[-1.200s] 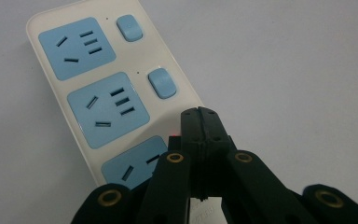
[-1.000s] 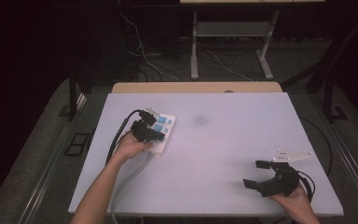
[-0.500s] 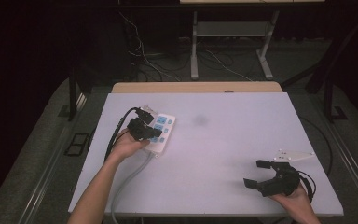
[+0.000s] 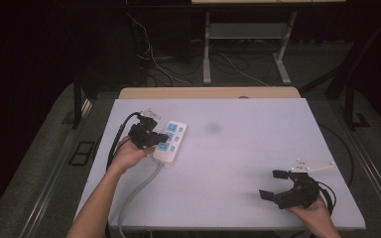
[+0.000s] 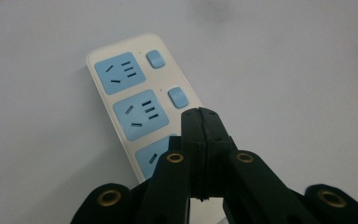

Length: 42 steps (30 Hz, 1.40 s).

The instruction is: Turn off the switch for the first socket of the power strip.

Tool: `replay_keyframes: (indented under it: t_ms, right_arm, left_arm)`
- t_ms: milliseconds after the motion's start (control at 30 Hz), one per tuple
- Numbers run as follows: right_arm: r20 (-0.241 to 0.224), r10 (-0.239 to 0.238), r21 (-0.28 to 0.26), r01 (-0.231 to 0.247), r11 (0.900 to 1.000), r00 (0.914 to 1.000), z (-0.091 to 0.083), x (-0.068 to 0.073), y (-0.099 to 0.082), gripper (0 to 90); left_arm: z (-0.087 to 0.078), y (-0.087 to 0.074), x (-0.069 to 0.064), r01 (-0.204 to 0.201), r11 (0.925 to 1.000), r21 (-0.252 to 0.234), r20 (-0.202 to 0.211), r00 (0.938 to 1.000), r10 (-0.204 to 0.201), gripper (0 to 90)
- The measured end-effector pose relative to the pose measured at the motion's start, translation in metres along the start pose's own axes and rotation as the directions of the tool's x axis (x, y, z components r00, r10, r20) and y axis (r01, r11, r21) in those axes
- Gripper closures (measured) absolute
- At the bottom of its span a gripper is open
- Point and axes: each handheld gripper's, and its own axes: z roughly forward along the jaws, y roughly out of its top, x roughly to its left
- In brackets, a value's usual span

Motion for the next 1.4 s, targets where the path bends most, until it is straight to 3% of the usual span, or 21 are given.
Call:
replay_keyframes:
  t_ms: [233,367,733,933,1167,1400]
  right_arm:
    - [-0.004,-0.001,-0.004,0.001,1.0,1.0,-0.001,0.001,0.0,0.6]
    - [-0.006,-0.006,-0.007,0.006,1.0,1.0,-0.001,0.001,0.001,0.6]
    - [-0.013,-0.012,-0.006,0.011,0.9999,0.9999,-0.002,0.003,0.001,0.6]
    - [-0.015,-0.008,-0.006,0.008,1.0,0.9999,-0.001,0.003,0.001,0.6]
    - [-0.016,-0.01,-0.004,0.01,0.9999,0.9998,0.0,0.003,0.001,0.6]
    - [-0.017,-0.01,-0.002,0.01,0.9999,0.9998,0.001,0.004,0.001,0.5]
  left_arm:
    - [-0.013,-0.004,-0.003,0.014,0.9992,-0.037,-0.003,0.9999,-0.014,84.2]
    - [-0.02,-0.008,-0.002,0.044,0.9968,-0.066,0.007,0.999,-0.044,73.2]
    - [-0.036,-0.017,-0.001,0.133,0.9839,-0.119,0.065,0.9899,-0.126,23.6]
    - [-0.042,-0.025,-0.001,0.154,0.9793,-0.132,0.058,0.9874,-0.147,0.5]
    - [-0.048,-0.036,-0.009,0.144,0.978,-0.151,0.055,0.989,-0.137,0.0]
    - [-0.052,-0.051,-0.019,0.146,0.9715,-0.187,0.05,0.9891,-0.139,0.0]
